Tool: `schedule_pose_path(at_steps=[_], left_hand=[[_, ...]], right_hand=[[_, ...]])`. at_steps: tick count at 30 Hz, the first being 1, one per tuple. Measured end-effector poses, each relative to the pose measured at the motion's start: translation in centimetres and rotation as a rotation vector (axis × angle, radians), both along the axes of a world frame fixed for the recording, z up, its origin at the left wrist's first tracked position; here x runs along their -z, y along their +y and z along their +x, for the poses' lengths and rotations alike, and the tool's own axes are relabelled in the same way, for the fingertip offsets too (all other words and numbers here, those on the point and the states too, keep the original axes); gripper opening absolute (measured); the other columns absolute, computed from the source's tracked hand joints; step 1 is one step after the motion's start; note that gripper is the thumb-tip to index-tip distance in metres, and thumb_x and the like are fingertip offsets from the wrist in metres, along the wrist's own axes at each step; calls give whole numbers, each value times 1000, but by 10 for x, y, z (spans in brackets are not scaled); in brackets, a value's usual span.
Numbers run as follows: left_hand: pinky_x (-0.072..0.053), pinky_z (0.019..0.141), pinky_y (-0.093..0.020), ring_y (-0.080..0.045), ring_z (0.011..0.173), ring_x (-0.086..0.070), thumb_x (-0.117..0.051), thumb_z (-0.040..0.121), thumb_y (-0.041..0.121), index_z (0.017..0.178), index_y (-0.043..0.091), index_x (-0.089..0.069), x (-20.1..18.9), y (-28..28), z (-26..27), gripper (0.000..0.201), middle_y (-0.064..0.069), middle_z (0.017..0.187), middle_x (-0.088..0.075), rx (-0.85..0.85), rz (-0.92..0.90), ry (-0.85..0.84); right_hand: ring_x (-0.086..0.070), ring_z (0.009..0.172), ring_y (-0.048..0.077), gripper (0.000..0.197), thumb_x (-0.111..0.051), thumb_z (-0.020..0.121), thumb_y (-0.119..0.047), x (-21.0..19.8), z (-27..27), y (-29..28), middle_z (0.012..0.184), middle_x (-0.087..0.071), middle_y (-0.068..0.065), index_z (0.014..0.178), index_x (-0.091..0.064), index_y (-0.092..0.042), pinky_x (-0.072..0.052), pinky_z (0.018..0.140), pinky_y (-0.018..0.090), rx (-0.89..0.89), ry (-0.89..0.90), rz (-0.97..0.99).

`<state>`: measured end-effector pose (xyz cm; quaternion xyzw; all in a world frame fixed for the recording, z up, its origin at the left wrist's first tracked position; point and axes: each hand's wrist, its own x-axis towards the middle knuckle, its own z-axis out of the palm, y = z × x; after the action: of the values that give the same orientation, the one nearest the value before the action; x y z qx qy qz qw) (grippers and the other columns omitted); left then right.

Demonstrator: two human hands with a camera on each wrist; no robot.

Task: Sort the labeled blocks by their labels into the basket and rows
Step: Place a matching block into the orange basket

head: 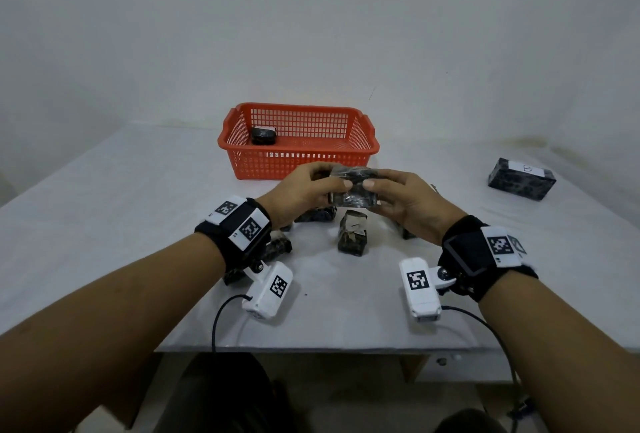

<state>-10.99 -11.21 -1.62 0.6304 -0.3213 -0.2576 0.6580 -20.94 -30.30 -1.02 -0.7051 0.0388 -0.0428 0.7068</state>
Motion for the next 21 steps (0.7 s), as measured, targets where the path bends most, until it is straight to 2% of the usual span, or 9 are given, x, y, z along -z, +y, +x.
schedule_pose_path(at_steps=[4,6,8,10,13,15,17,19,21], left_hand=[[-60,83,-27,-22,103,-73,-70,95,10,134,0,-58,-1,0,0,42,-20,129,-68,-18,19,-31],[-60,90,-30,-24,110,-72,-75,89,16,139,1,-55,-1,1,1,56,-17,131,-67,29,20,-8],[-60,94,-34,-28,115,-70,-82,79,24,140,4,-54,-1,3,1,69,-14,130,-67,13,56,-40],[-61,90,-30,-28,116,-69,-83,82,16,139,5,-53,-1,5,2,65,-12,128,-68,-61,92,-122],[-57,102,-37,-22,120,-67,-85,80,6,143,8,-48,0,6,2,73,-7,131,-66,-82,112,-191],[-54,107,-41,-19,123,-65,-93,68,14,144,14,-45,2,7,3,90,-4,133,-65,-53,131,-218],[-54,106,-38,-18,126,-63,-95,61,25,146,18,-43,2,7,0,100,-3,137,-62,-14,149,-232],[-57,101,-35,-18,126,-63,-90,68,35,146,17,-43,0,5,-4,93,-4,138,-60,0,107,-186],[-60,92,-34,-23,120,-67,-75,90,35,140,12,-49,-2,2,-7,61,-8,134,-63,-44,16,-70]], right_hand=[[-66,123,32,55,-79,84,-5,1,0,1,131,-69,19,135,-60,-3,-53,107,38,2,3,-18],[-68,121,30,52,-76,86,-2,1,-2,1,130,-69,19,135,-59,-2,-54,105,38,20,-14,-45],[-69,120,29,60,-80,81,-5,0,-3,1,132,-67,17,137,-58,-3,-55,104,40,18,-12,-42],[-68,121,30,66,-84,80,-15,-1,-4,1,134,-67,15,140,-58,-6,-56,103,44,-15,20,-8],[-70,115,34,53,-70,92,-43,-3,-7,5,128,-70,16,135,-64,-14,-59,96,51,-36,103,4],[-74,104,34,44,-64,98,-42,-3,-6,9,117,-73,19,128,-67,-10,-61,87,49,-4,131,-26],[-75,96,30,35,-65,99,-28,-1,-4,11,113,-74,19,126,-66,-5,-63,82,45,44,117,-57],[-75,97,30,37,-69,96,-17,0,-3,12,115,-75,20,131,-61,-5,-63,79,42,91,84,-32],[-76,97,31,45,-72,93,-8,-1,-4,12,113,-76,20,135,-56,-9,-64,76,40,131,38,-9]])
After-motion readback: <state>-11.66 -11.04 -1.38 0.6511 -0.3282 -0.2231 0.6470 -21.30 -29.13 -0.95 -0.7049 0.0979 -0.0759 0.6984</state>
